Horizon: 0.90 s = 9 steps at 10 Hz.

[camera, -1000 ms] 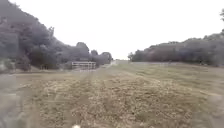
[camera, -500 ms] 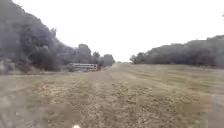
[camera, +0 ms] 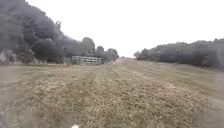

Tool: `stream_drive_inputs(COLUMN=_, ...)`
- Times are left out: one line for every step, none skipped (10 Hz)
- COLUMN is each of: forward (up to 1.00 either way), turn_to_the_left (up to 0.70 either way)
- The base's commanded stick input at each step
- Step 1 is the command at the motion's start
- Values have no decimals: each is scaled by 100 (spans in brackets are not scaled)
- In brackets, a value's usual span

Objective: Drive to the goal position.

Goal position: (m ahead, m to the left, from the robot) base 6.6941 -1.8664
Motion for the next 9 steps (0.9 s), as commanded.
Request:
stream_drive_inputs(forward=60, turn_to_the_left=-12)
stream_drive_inputs(forward=60, turn_to_the_left=-12)
stream_drive_inputs(forward=60, turn_to_the_left=-12)
stream_drive_inputs(forward=60, turn_to_the_left=-12)
stream_drive_inputs(forward=60, turn_to_the_left=-12)
stream_drive_inputs(forward=60, turn_to_the_left=-12)
stream_drive_inputs(forward=60, turn_to_the_left=-12)
stream_drive_inputs(forward=60, turn_to_the_left=-1)
stream_drive_inputs(forward=60, turn_to_the_left=0)
